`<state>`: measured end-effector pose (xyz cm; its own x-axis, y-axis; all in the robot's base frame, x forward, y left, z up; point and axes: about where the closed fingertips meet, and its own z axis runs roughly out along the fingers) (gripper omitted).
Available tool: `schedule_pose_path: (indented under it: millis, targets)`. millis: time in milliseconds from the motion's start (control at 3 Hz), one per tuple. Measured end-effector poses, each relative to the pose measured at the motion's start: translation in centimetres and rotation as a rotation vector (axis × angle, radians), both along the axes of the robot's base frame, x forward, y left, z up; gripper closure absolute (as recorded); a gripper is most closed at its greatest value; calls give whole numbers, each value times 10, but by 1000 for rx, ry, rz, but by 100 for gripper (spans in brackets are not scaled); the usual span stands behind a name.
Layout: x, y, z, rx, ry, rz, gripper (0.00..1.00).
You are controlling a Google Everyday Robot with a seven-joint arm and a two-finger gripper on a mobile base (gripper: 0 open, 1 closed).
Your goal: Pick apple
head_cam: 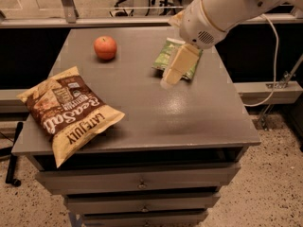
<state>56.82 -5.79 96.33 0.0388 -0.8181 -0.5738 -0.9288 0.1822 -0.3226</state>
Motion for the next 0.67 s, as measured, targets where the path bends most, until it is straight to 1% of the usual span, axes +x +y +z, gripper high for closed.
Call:
schedule_pose_path:
  millis: [333,667]
  targets:
    - [0,0,0,0,0,0,0]
    - [8,17,-6,64,6,13,0]
